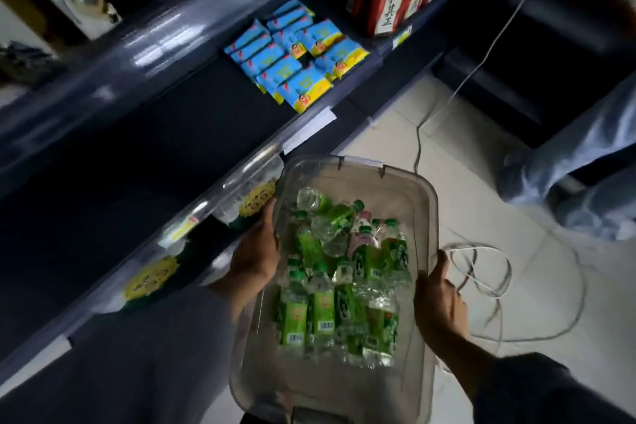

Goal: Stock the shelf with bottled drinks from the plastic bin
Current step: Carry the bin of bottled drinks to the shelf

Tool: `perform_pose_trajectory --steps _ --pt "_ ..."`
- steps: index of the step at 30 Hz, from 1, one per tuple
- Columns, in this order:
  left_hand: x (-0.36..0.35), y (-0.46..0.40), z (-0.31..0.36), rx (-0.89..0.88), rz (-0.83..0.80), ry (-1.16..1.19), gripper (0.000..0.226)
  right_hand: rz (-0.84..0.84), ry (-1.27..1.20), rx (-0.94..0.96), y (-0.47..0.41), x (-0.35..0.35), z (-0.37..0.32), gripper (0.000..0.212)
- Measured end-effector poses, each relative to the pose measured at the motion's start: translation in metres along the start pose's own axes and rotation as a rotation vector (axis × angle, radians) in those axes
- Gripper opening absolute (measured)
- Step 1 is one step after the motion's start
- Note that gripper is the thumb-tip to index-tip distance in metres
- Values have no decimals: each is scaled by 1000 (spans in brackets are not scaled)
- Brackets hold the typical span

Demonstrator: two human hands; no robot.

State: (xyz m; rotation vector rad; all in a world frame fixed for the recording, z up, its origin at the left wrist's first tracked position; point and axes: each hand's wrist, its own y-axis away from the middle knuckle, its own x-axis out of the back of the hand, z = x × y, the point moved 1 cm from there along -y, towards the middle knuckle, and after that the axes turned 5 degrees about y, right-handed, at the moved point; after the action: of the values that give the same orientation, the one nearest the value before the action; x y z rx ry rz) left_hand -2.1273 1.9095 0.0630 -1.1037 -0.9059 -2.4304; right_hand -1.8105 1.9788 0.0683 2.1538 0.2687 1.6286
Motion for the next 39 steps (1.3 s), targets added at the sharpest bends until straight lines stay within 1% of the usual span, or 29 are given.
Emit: perform_pose_trajectory --steps 6,10,12,15,18,21,23,26,30,35,37,39 --pt "-13 -53 -11 -13 -26 -37 86 61 31 -41 -36 -43 -18 57" --pt "-20 -80 -15 -2 -39 -61 84 15 52 -60 -53 -55 -26 61" --pt "-23 -86 -16 6 -30 -37 83 1 74 -29 -58 -55 -32 61" --pt "-29 -96 -24 15 -17 -37 85 -30 73 -24 -63 -56 -45 54" --pt "-37 -101 -33 41 7 -47 85 3 82 -13 -75 -65 -48 58" --pt "-46 -108 -45 33 29 -30 83 -62 22 1 -78 -73 -49 57" --pt "-52 -116 -52 8 44 -16 82 -91 -21 -33 -83 -78 -50 55" --pt "-60 -127 -62 -17 40 -25 81 -66 35 -26 -87 -94 -47 58" --pt "-65 -133 -74 -52 40 -10 81 -56 -3 -32 -86 -113 -42 58" --pt "-64 -132 -70 -74 33 31 81 -17 27 -3 -90 -114 -41 63" --pt "-66 -130 -70 -80 8 38 84 -20 35 -20 -91 -118 -40 63" --pt "-70 -129 -74 -76 -8 30 95 -35 5 -64 -90 -121 -42 58"
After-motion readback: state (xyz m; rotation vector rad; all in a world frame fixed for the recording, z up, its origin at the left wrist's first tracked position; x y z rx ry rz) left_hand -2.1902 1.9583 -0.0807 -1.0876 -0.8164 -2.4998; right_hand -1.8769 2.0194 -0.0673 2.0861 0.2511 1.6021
